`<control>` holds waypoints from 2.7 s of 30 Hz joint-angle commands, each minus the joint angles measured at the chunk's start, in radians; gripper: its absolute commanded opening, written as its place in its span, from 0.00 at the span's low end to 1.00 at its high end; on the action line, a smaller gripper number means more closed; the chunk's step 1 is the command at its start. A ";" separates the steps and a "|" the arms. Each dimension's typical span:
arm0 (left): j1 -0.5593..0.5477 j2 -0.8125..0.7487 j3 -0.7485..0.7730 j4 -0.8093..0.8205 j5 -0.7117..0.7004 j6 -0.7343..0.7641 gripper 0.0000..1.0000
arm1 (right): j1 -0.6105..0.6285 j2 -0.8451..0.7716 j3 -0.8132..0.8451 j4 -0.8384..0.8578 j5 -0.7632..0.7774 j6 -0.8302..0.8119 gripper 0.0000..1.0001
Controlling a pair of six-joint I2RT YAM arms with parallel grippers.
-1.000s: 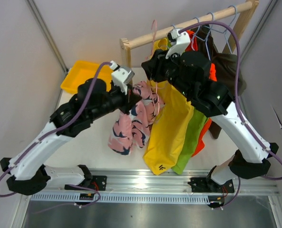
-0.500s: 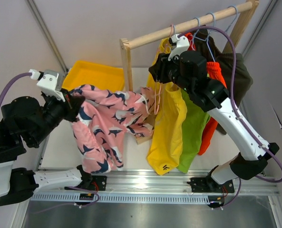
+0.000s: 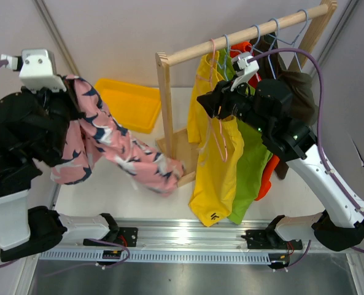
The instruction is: Remove the shorts from the hanger
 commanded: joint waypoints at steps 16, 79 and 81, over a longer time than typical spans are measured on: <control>0.702 0.506 0.296 0.360 0.504 -0.006 0.00 | -0.004 -0.064 -0.097 -0.062 -0.149 -0.072 0.99; 0.821 -0.200 -1.011 0.797 1.012 -0.262 0.99 | -0.168 0.035 0.142 -0.094 0.068 -0.089 0.73; 0.821 -0.216 -1.025 0.789 1.013 -0.261 0.99 | -0.170 0.042 0.119 -0.087 0.062 -0.078 0.63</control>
